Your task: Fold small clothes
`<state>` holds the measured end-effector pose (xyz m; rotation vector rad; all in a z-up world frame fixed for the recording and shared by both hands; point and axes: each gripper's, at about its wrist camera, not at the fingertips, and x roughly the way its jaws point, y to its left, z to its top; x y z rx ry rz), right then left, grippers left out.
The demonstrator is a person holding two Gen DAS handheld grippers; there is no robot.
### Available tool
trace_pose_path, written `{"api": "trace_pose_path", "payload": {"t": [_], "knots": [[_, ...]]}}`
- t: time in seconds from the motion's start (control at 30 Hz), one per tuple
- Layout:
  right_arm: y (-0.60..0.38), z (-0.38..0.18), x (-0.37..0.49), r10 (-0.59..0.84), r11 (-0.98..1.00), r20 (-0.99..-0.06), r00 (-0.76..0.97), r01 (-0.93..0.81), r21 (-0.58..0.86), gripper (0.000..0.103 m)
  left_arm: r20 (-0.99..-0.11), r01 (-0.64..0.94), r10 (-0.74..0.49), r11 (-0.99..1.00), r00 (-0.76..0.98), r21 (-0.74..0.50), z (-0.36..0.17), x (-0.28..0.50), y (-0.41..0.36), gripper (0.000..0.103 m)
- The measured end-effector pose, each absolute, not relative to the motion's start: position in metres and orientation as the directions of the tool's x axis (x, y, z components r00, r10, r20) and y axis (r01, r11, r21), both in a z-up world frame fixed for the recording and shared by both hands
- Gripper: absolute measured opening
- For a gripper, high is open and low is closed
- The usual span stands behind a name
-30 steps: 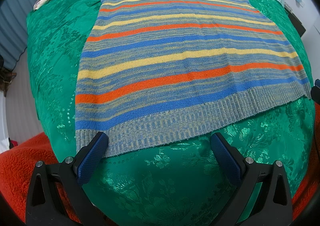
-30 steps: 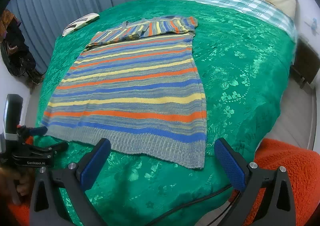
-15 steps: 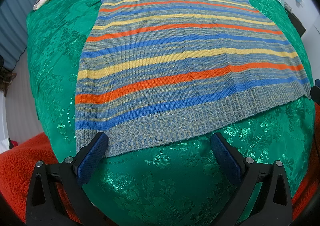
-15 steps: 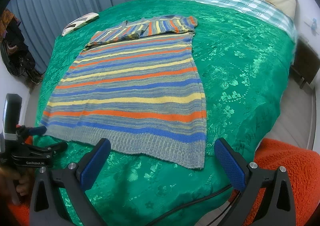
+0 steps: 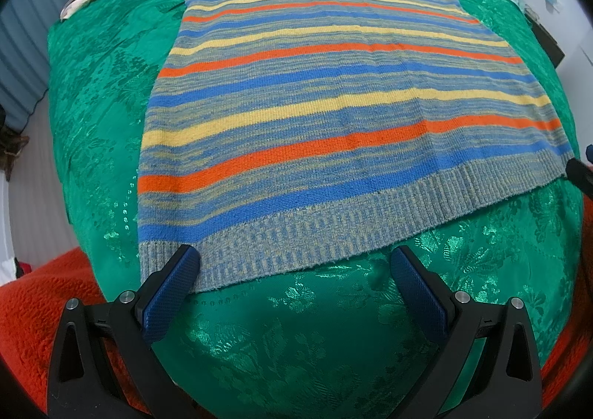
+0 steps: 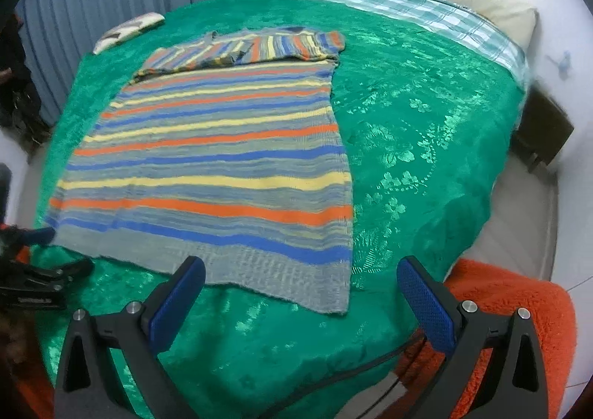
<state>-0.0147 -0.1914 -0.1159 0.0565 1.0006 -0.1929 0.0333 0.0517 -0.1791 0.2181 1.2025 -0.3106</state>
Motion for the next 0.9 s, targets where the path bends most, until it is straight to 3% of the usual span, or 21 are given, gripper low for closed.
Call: {"api": "trace_pose_path", "payload": {"t": [0.53,0.67,0.8,0.9], "knots": [[-0.192,-0.124,-0.011,-0.165,0.978,-0.856,0.49,0.195,-0.077,0.102,-0.936,0.353,-0.13,0.936,0.326,-0.007,-0.181,0.037,0.053,0.103],[-0.212,-0.103,-0.014,-0.127,0.974,-0.829,0.544,0.227,-0.001,0.1,-0.94,0.337,-0.179,0.938,0.289,-0.075,-0.158,0.04,0.069,0.101],[-0.267,-0.06,-0.026,-0.18,0.942,-0.764,0.619,0.332,0.047,0.101,-0.884,0.226,-0.266,0.956,0.384,-0.189,-0.121,0.046,0.126,0.102],[-0.297,-0.06,-0.019,-0.014,0.943,-0.811,0.585,0.277,0.184,0.099,-0.906,0.17,-0.236,0.968,0.35,-0.186,-0.138,0.07,0.147,0.101]]}}
